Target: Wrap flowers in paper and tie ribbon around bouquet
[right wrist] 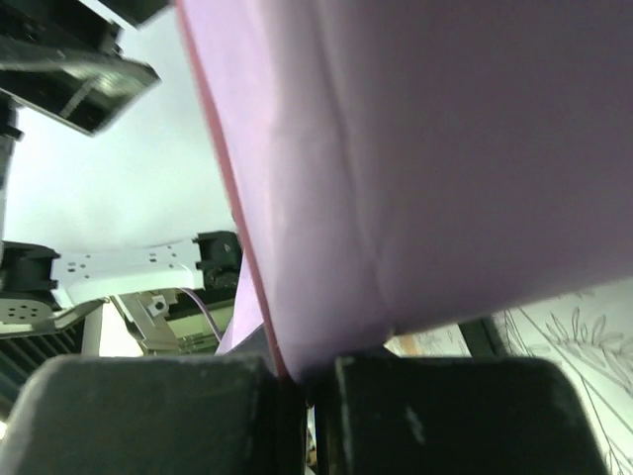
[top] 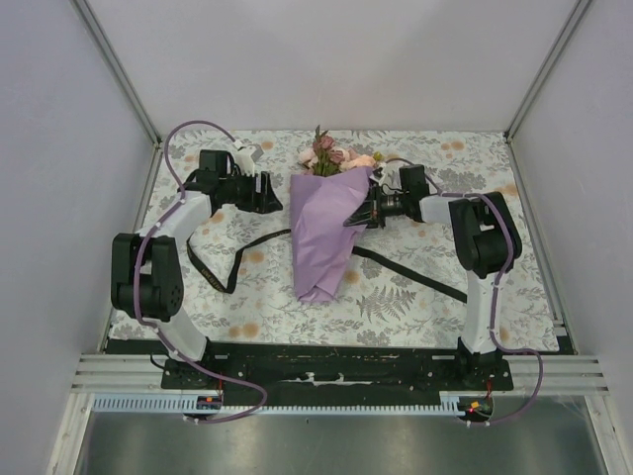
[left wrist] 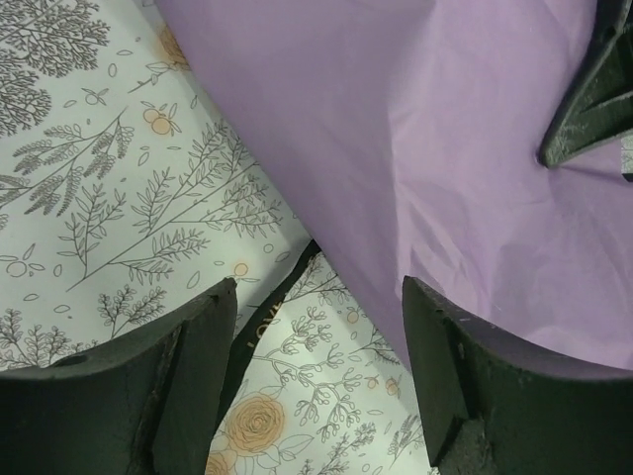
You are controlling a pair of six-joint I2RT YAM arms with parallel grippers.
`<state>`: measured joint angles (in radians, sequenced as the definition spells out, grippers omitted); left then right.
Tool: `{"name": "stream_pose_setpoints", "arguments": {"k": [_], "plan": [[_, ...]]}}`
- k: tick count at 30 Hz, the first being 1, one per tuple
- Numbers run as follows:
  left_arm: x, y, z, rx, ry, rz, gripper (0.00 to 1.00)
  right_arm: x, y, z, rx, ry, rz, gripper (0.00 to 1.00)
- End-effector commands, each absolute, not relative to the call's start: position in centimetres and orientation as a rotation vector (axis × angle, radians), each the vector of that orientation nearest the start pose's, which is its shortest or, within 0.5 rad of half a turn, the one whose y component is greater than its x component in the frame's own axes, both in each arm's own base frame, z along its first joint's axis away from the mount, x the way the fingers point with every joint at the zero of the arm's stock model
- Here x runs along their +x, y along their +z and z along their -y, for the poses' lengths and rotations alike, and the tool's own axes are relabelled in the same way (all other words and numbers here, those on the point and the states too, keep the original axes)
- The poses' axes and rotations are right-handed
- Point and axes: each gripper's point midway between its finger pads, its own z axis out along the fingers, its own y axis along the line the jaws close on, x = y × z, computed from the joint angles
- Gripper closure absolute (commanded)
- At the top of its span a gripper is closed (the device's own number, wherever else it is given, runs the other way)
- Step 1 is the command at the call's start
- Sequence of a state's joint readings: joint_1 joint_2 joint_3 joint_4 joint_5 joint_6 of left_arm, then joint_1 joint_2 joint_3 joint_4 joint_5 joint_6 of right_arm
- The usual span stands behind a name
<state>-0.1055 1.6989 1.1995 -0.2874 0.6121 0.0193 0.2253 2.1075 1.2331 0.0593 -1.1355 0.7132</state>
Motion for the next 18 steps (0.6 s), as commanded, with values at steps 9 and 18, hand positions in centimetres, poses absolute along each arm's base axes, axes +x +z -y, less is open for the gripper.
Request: {"name": "stream_pose_setpoints", "arguments": {"k": [9, 18], "plan": [[38.8, 16.3, 23.2, 0.836, -0.837, -2.057, 0.36, 38.0, 4.6, -27.6, -0.069, 1.688, -2.562, 1.00], [35.7, 9.0, 31.9, 0.819, -1.072, -2.274, 0.46, 38.2, 5.1, -26.3, -0.100, 1.553, -2.630, 0.73]]}}
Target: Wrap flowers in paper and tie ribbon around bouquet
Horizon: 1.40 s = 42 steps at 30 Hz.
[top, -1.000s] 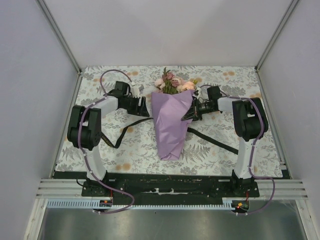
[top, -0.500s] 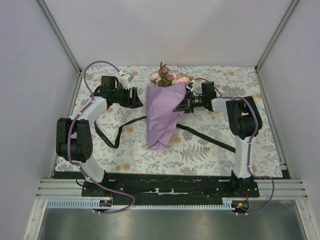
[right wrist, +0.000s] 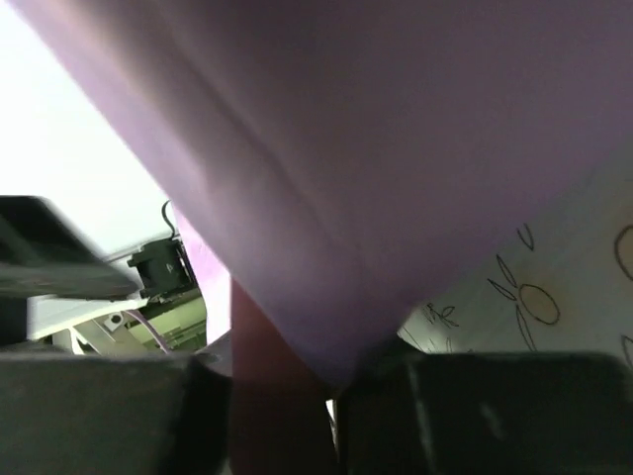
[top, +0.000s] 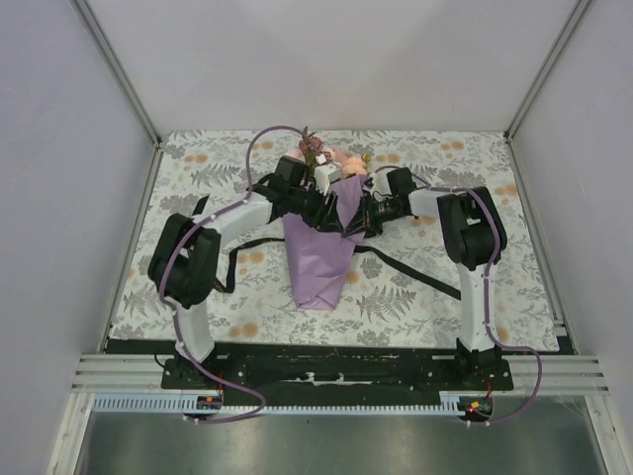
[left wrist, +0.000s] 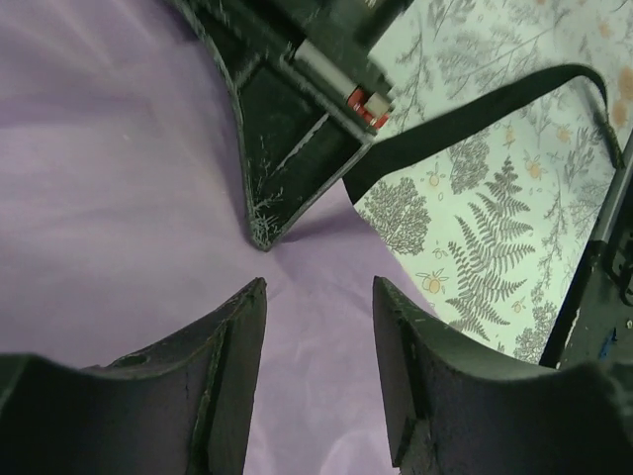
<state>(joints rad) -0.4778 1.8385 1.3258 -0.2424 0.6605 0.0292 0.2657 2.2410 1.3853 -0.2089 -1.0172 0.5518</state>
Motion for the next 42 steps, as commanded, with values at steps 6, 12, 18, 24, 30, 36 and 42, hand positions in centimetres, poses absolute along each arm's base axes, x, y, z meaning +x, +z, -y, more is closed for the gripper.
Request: {"name": "stream_pose_setpoints", "arguments": {"k": [6, 12, 18, 24, 30, 36, 42], "plan": [[34.6, 3.3, 30.4, 0.824, -1.006, -2.446, 0.50, 38.6, 10.5, -20.3, -0.258, 1.352, -2.609, 0.35], [34.2, 2.3, 30.5, 0.860, -0.988, -2.456, 0.51, 33.0, 12.9, -8.4, -0.604, 0.911, -2.706, 0.30], [33.6, 1.6, 30.9, 0.878, -0.986, -2.462, 0.51, 22.6, 8.2, 1.8, -0.847, 0.341, -2.925, 0.31], [33.0, 1.2, 31.0, 0.886, -0.994, -2.456, 0.51, 20.4, 5.0, 3.2, -0.781, 0.158, -2.917, 0.21], [33.3, 1.0, 31.1, 0.891, -0.989, -2.451, 0.51, 21.7, 2.0, 2.7, -0.739, 0.153, -2.944, 0.29], [33.5, 1.1, 31.2, 0.896, -0.981, -2.455, 0.52, 23.5, 0.5, 1.5, -0.732, 0.222, -2.983, 0.74], [33.2, 0.9, 30.9, 0.935, -0.963, -2.456, 0.55, 27.9, 5.1, 4.5, -0.500, 0.178, -2.887, 1.00]]}}
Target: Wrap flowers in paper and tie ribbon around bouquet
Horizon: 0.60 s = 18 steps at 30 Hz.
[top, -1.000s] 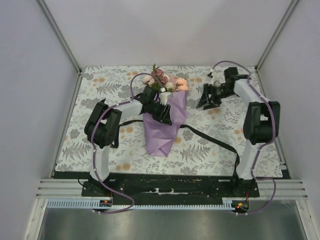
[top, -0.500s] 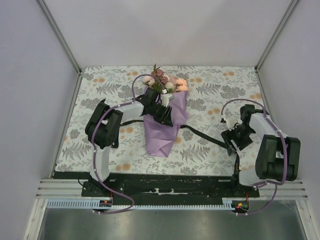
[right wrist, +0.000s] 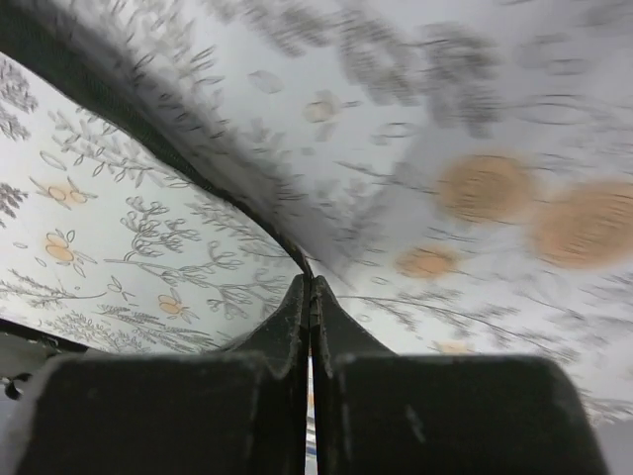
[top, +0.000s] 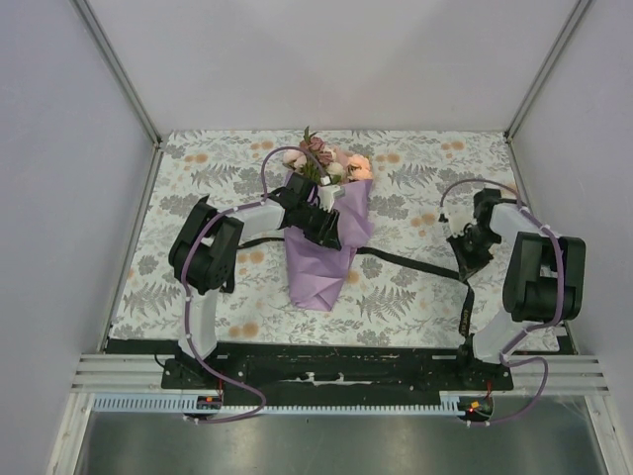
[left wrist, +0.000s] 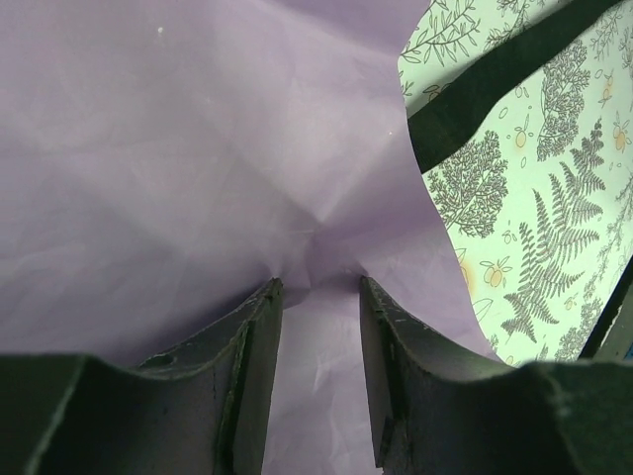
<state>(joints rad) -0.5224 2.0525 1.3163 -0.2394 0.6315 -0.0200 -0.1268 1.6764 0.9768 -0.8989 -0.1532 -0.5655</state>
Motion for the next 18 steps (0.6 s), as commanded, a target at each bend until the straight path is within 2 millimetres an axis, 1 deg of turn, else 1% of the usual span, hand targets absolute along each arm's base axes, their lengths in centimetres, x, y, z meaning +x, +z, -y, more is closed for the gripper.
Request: {"name": "stream_pose_setpoints", "arguments": {"k": [1, 3, 7, 9, 12, 14, 15, 18], "plan": [[33.3, 1.0, 30.8, 0.937, -0.966, -2.455, 0.55, 28.9, 6.4, 5.1, -0.449, 0.167, -2.850, 1.00], [33.2, 0.8, 30.8, 0.944, -0.963, -2.458, 0.55, 30.6, 8.7, 6.1, -0.369, 0.170, -2.795, 1.00], [33.3, 0.4, 30.8, 0.946, -0.958, -2.465, 0.56, 33.7, 12.6, 8.0, -0.232, 0.173, -2.696, 1.00], [33.3, 0.3, 30.9, 0.946, -0.959, -2.467, 0.57, 34.8, 14.1, 9.0, -0.184, 0.168, -2.657, 1.00], [33.2, 0.1, 31.0, 0.943, -0.965, -2.474, 0.57, 35.9, 16.8, 9.0, -0.166, 0.237, -2.597, 1.00], [33.1, -0.1, 31.1, 0.945, -0.967, -2.478, 0.57, 36.3, 19.9, 7.1, -0.209, 0.378, -2.512, 1.00], [33.1, 0.0, 31.2, 0.953, -0.967, -2.472, 0.57, 36.3, 21.5, 5.8, -0.224, 0.464, -2.462, 1.00], [33.0, 0.0, 31.2, 0.962, -0.963, -2.469, 0.57, 36.2, 27.4, 1.0, -0.252, 0.754, -2.261, 1.00]]}}
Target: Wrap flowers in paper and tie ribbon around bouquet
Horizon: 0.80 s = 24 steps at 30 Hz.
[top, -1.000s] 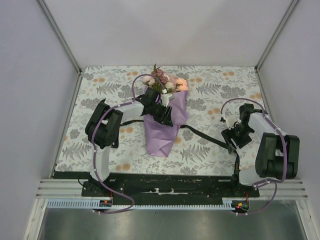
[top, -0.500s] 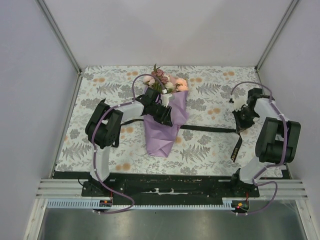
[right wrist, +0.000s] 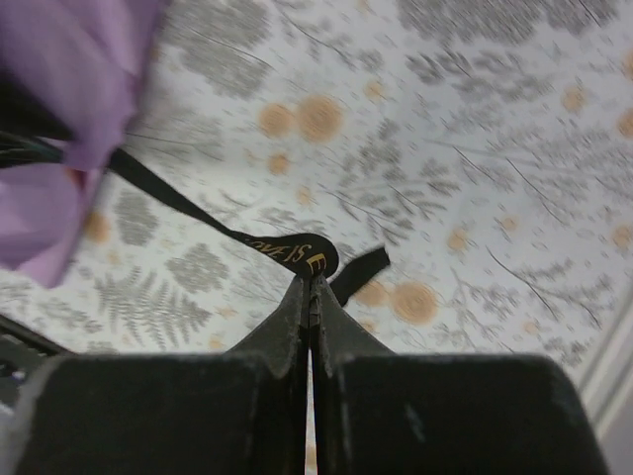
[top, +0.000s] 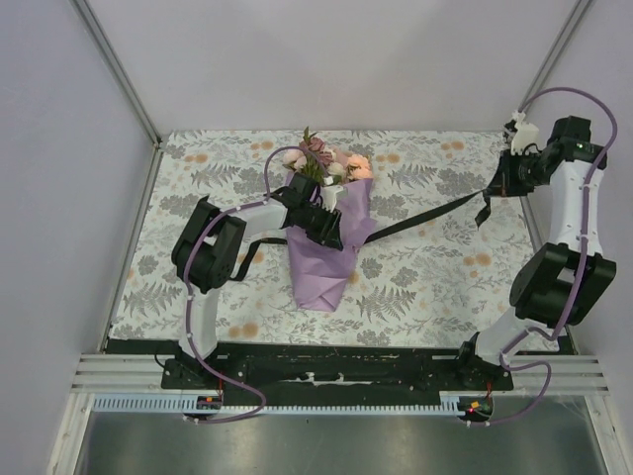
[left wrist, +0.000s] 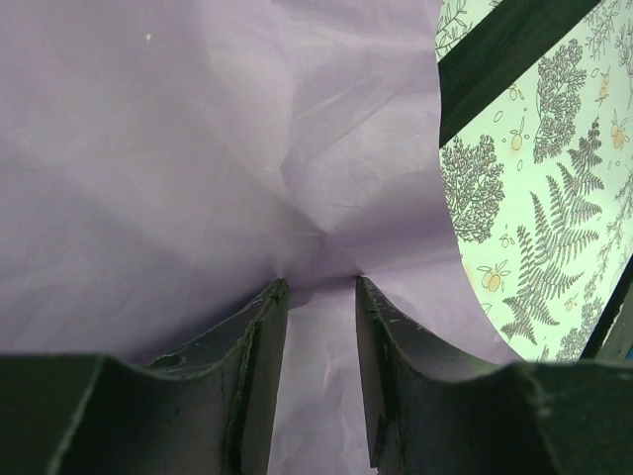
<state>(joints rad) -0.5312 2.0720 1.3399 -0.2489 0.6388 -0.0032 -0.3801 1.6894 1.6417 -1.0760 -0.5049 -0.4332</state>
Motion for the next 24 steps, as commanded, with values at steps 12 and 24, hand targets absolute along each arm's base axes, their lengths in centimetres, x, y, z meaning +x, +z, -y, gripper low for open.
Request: {"name": "stream_pose_setpoints", "arguments": {"k": [12, 24], "plan": [[31.4, -0.6, 32.4, 1.031, -0.992, -2.472, 0.59, 35.5, 38.0, -5.0, -0.350, 0.920, -1.900, 1.00], [30.4, -0.4, 33.7, 1.035, -1.053, -2.453, 0.60, 34.4, 31.7, -15.4, -0.474, 1.196, -1.961, 1.00]]}}
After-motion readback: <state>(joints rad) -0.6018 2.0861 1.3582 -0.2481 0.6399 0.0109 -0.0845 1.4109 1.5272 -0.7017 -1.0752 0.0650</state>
